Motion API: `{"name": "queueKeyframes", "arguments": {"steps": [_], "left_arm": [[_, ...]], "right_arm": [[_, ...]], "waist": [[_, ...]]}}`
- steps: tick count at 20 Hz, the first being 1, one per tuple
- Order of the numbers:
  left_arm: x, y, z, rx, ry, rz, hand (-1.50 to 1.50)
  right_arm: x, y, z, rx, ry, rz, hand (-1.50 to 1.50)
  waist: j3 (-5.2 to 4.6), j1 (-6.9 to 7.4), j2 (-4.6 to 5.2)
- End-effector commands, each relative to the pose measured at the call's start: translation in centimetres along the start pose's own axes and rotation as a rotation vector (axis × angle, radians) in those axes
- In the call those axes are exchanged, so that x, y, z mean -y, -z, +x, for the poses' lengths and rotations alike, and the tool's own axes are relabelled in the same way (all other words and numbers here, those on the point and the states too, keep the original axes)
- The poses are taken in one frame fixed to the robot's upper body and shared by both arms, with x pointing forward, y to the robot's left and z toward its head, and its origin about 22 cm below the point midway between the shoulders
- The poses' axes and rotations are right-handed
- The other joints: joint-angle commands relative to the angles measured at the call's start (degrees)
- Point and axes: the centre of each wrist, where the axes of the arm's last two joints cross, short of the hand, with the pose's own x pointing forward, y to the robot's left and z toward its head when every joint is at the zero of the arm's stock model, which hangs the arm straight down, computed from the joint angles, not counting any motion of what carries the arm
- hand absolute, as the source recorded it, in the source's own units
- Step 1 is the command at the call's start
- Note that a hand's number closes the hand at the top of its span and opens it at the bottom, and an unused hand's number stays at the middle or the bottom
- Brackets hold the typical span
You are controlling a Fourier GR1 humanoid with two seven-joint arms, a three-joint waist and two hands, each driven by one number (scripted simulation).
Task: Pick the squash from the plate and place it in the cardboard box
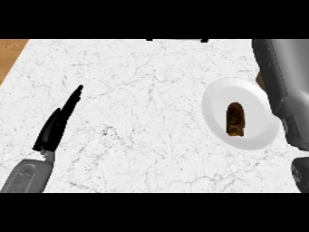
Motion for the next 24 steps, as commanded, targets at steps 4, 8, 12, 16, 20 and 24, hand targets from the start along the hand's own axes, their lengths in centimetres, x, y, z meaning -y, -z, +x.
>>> {"name": "queueKeyframes", "arguments": {"steps": [4,8,12,16,20,24], "left_arm": [[0.7,-0.6,-0.5,-0.012,-0.008,0.01,0.0],[-1.0,-0.6,0.4,-0.014,-0.005,0.026,0.0],[-1.9,-0.9,-0.4,-0.029,0.002,0.046,0.0],[-1.0,-1.0,-0.5,-0.015,-0.007,0.032,0.0],[-1.3,-0.7,-0.7,-0.017,0.002,0.016,0.0],[-0.8,-0.1,0.5,-0.013,0.002,0.026,0.0]], "right_arm": [[-2.1,2.5,-1.6,-0.223,-0.021,0.064,1.5],[-5.6,5.7,-4.9,-0.263,-0.05,0.148,1.5],[-9.8,5.3,-6.7,-0.353,0.064,0.417,-1.5],[-12.2,5.0,-8.0,-0.22,0.177,0.465,-1.5],[-11.0,5.6,-8.0,-0.155,0.375,0.237,-1.5],[-10.9,5.1,-8.5,-0.137,0.636,0.073,-1.5]], "waist": [[0.04,-1.52,-0.47],[0.09,-1.93,-0.63],[0.17,-1.82,-0.57],[0.1,-1.5,-0.45],[0.13,-0.91,-0.08],[0.22,-1.3,-0.25]]}}
